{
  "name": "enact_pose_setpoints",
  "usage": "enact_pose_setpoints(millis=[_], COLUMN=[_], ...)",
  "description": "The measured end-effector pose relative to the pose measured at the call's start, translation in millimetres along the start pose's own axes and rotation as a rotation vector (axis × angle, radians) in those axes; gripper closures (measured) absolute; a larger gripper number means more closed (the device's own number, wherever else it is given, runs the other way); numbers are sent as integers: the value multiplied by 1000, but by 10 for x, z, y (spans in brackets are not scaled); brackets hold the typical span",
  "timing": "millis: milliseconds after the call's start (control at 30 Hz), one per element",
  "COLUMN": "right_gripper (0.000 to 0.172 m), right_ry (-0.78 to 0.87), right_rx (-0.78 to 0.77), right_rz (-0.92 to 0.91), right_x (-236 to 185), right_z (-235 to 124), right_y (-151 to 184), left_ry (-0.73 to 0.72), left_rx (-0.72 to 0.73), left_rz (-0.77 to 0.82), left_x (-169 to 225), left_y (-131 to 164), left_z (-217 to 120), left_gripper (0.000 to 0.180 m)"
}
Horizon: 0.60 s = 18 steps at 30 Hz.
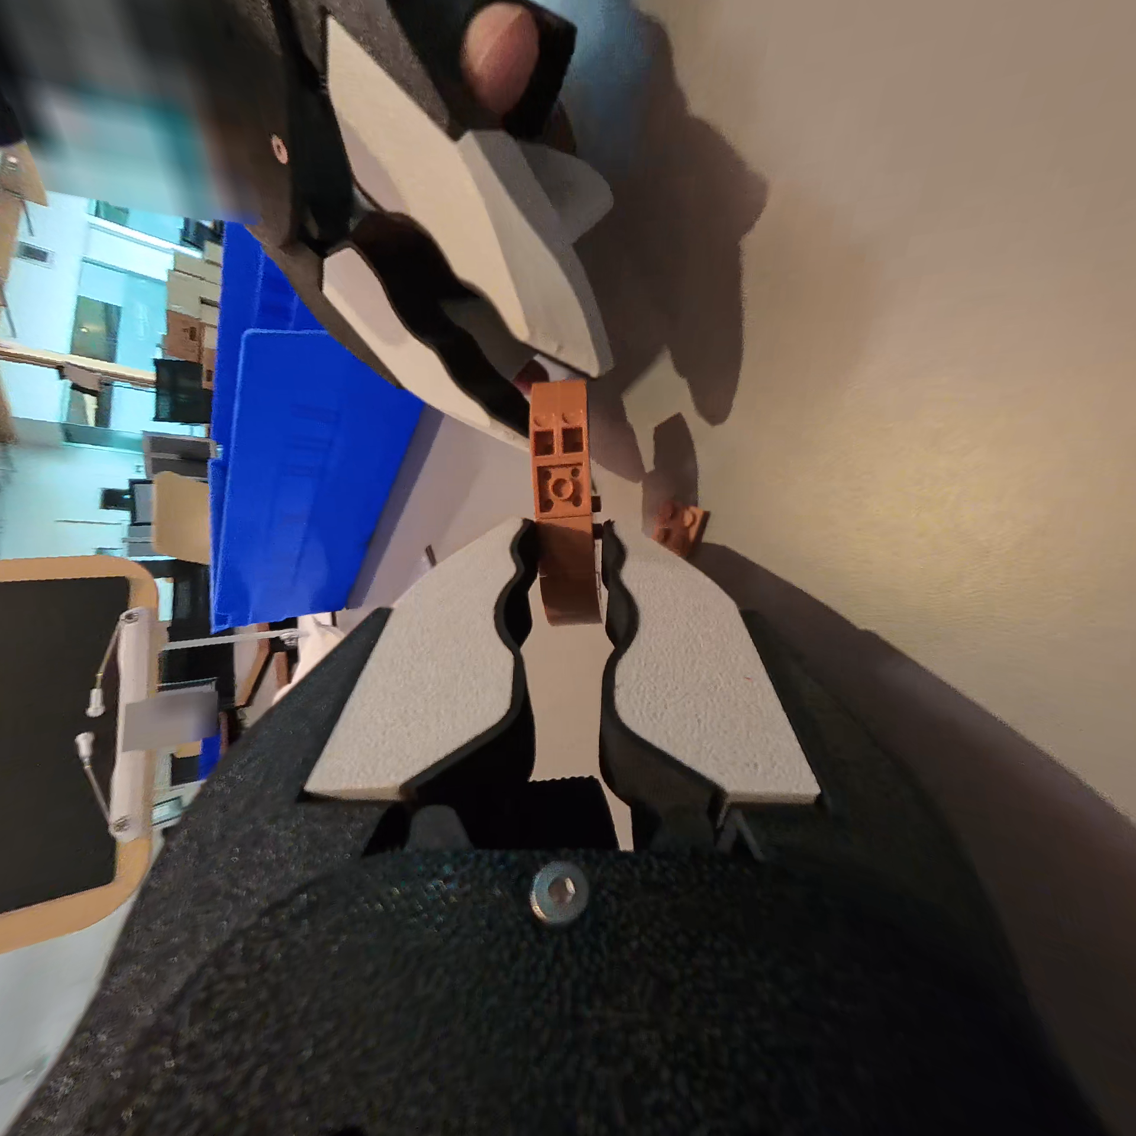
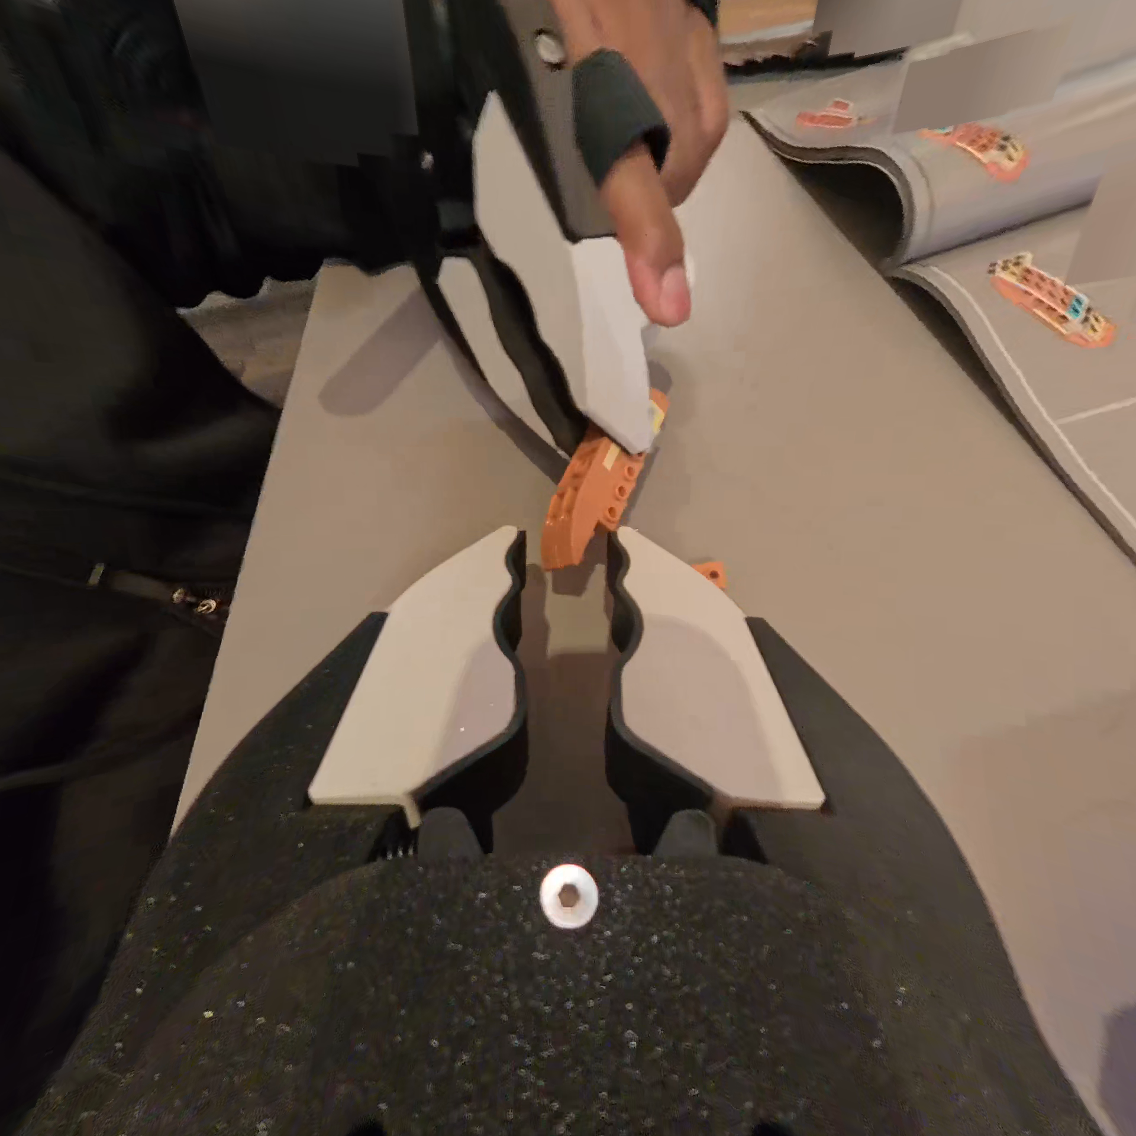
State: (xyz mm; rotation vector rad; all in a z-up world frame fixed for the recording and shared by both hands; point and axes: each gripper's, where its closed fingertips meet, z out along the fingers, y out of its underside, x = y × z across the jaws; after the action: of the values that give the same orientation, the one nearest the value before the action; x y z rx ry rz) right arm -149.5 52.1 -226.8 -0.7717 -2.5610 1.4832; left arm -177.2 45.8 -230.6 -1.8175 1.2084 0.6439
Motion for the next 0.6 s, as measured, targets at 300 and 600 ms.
enact_pose_setpoints(millis=[300, 600], right_gripper=[157, 161], right_ry=[243, 624], right_rx=[-62, -308], right_rz=[-78, -673], right_x=[254, 424], right_z=[1, -36], right_y=[36, 103], left_ry=[-83, 37], left_rx=[-48, -67], left_rz=[27, -436], left_x=[-88, -147], left_y=[116, 334], left_z=[72, 17], left_gripper=[161, 154])
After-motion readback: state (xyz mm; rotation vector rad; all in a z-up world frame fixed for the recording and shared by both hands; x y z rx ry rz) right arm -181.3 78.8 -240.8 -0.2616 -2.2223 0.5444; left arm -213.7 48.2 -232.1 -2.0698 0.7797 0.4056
